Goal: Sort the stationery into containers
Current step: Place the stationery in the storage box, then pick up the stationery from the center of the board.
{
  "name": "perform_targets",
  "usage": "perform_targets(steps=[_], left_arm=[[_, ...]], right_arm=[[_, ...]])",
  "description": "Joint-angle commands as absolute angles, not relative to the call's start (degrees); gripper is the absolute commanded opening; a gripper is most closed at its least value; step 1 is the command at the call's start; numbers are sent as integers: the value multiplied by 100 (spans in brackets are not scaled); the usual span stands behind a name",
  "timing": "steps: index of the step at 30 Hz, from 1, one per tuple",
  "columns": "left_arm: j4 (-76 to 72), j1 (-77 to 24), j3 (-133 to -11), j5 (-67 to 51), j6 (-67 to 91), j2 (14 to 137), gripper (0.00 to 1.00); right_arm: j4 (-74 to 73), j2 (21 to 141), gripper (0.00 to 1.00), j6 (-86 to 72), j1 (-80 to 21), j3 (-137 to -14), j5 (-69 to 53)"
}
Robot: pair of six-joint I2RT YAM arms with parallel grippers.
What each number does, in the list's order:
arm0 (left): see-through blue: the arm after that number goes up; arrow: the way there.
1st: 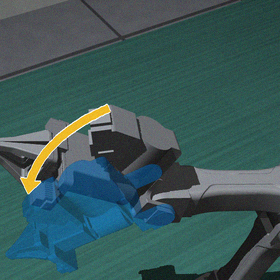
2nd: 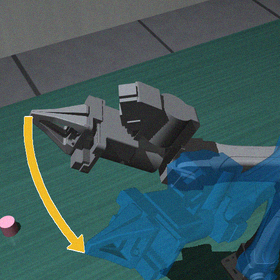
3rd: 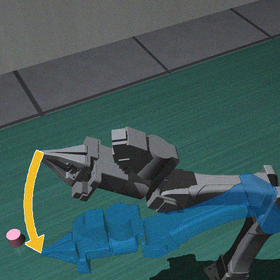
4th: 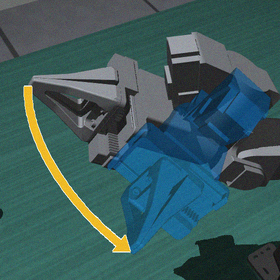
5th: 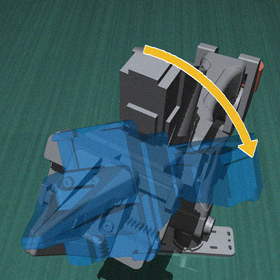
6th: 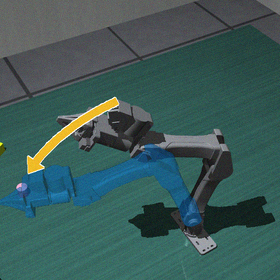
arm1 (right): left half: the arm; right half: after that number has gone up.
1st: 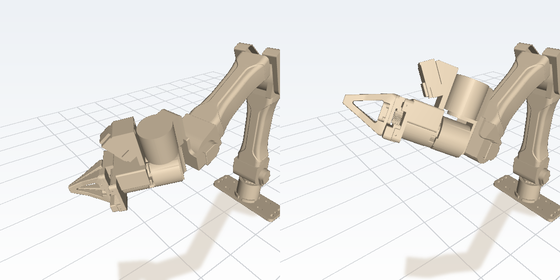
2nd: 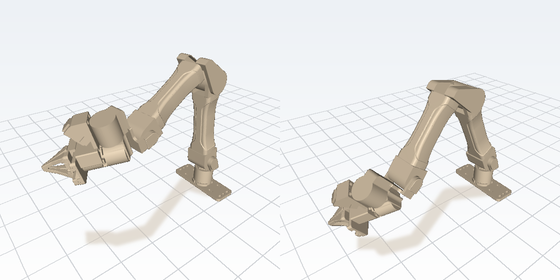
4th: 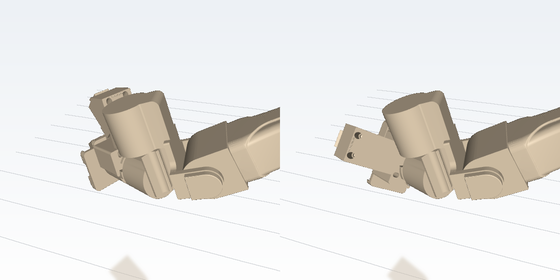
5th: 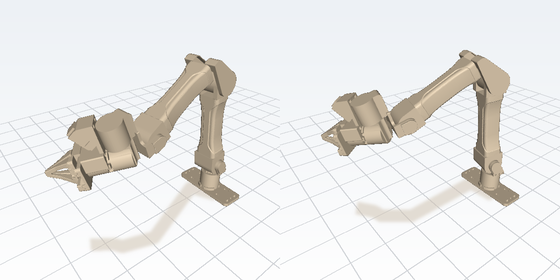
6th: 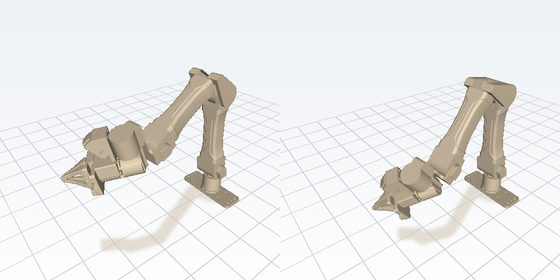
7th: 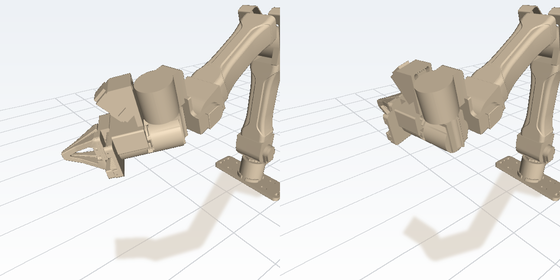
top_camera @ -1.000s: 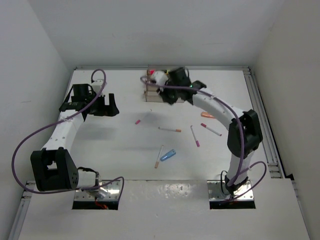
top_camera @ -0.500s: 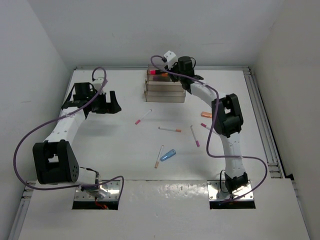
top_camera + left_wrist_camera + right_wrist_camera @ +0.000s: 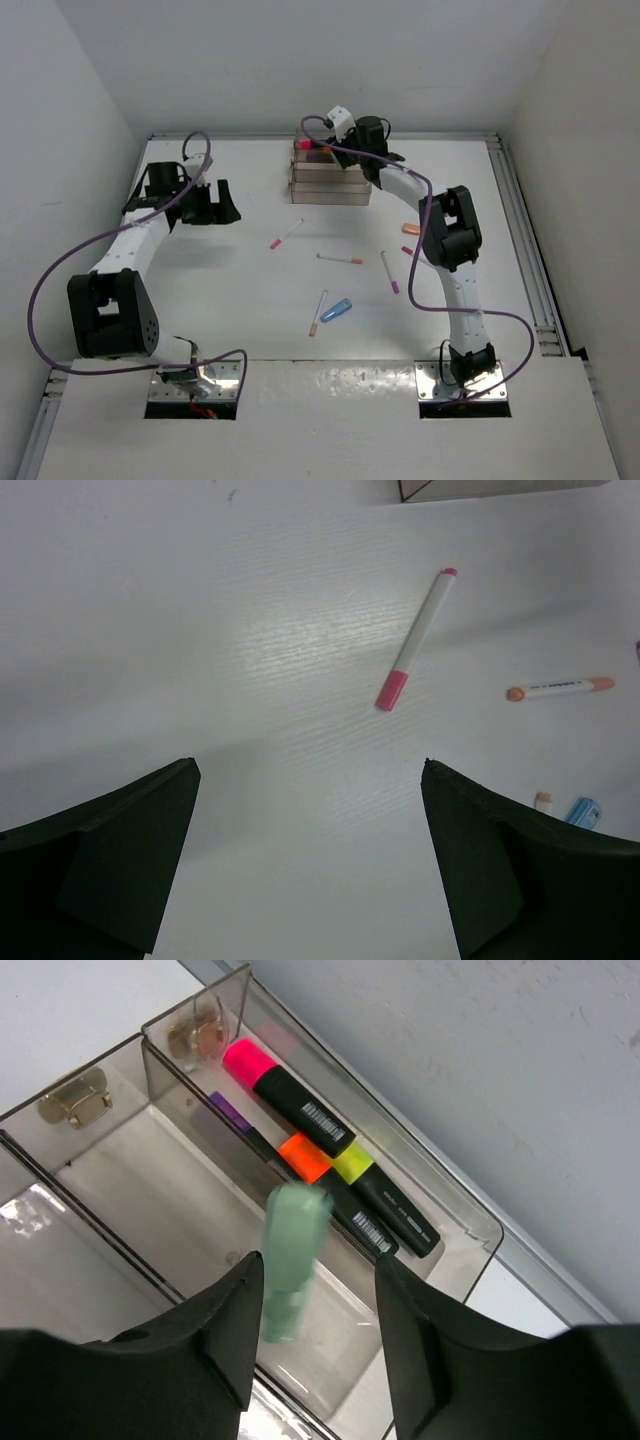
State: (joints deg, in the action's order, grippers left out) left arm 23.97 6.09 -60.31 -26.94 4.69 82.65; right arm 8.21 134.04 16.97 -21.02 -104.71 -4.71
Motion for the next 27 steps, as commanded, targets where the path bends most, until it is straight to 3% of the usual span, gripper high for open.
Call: perform_targets(steps=[1,5,11,14,20,27], left_arm=[[2390,694,-6363,-2856,352,8244,100],[2601,808,-6670,-2856,282,8200,100],[3469,914,-7172,-3418,-684,8042,100],[3927,958,-7137,-4042,-1308,7989,100],[4069,1002,-6663,-4350,-1538,7595,99],[3859,1011,-6329,-4351,-1503,7172,99]], right_arm=[[731,12870,50,1749,-2074,-10530,-824],[19,12132,60,1793,-2021,-10056,-1229],[-3208,10560,47,2959,-2090,-9186,-3669],[-4565,9979,45,4216,-2546,-8475,-3858],[-4352,8930,57,5018,-3506,-6095,-3464],[-3517,9132,72,4632,-4191,-5529,-3147]])
